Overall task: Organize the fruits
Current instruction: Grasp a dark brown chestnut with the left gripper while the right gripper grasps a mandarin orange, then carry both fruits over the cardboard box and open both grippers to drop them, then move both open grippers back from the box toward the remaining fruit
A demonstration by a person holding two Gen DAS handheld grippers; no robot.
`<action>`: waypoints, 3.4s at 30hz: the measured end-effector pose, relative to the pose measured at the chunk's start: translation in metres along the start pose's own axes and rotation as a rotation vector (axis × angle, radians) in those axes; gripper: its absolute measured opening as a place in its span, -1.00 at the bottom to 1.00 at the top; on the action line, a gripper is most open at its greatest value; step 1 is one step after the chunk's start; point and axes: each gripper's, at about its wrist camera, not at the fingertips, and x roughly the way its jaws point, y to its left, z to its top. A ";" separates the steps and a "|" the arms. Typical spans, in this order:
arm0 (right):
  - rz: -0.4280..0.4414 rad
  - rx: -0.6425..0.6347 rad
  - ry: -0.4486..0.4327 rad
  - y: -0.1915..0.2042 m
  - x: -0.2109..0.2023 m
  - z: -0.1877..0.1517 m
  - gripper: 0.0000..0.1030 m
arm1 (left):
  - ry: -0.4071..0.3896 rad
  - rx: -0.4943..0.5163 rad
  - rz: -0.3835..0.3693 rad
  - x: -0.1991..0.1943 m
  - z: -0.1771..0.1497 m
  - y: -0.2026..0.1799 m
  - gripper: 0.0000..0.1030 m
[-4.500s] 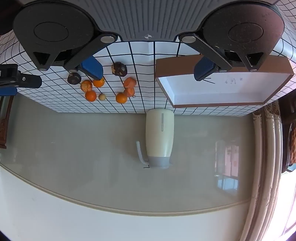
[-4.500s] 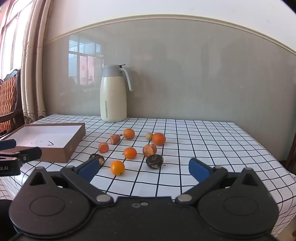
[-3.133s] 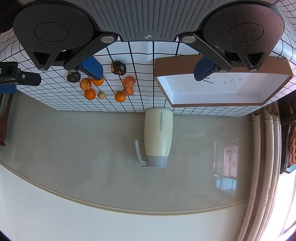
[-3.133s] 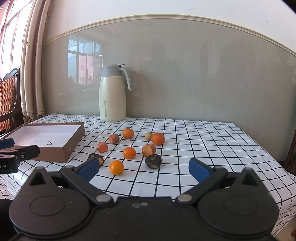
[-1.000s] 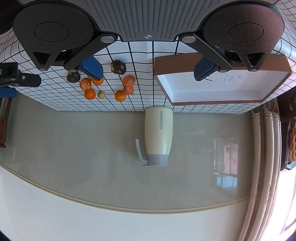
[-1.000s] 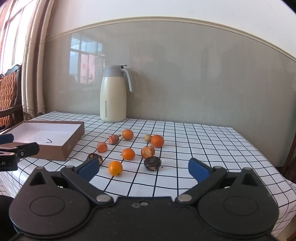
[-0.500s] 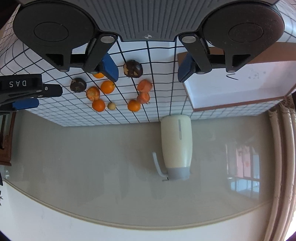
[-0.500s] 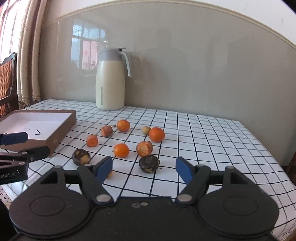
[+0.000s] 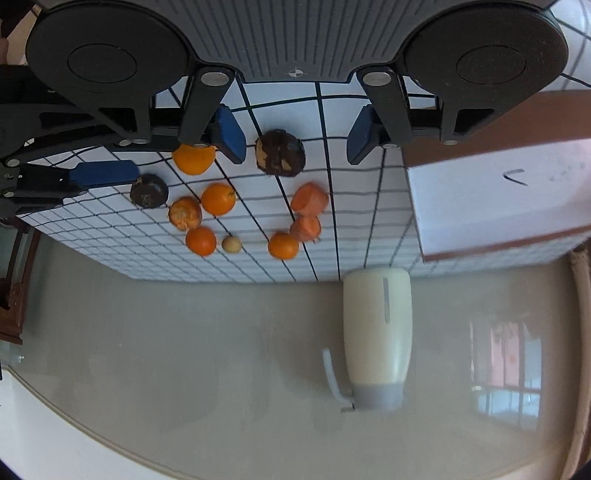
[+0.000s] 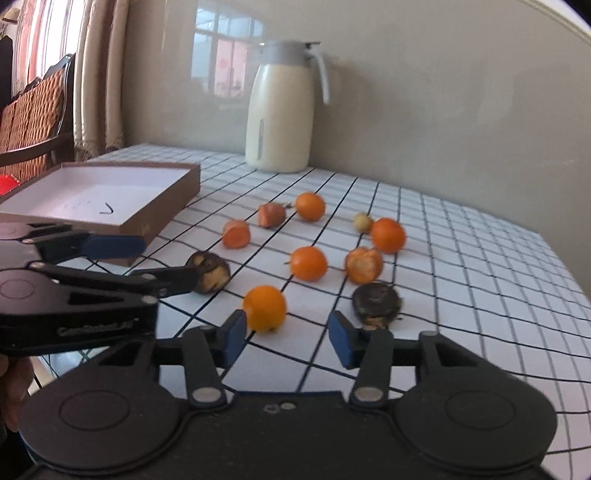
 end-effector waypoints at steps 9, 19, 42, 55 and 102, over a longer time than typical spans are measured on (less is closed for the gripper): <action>0.088 0.102 -0.009 -0.015 0.022 0.008 -0.35 | 0.037 -0.070 -0.033 0.025 0.004 0.010 0.03; 0.241 0.250 0.019 -0.038 0.039 0.008 -0.51 | 0.067 -0.129 -0.077 0.046 0.006 0.013 -0.03; 0.046 0.132 -0.091 -0.027 0.009 0.018 -0.55 | -0.021 0.002 -0.050 0.010 0.019 -0.012 -0.34; 0.080 0.094 -0.267 0.010 -0.025 0.047 -0.55 | -0.162 0.001 0.070 -0.057 0.038 0.033 -0.34; 0.156 -0.001 -0.319 0.136 0.056 0.105 0.89 | -0.188 -0.190 0.630 -0.103 0.009 0.243 1.00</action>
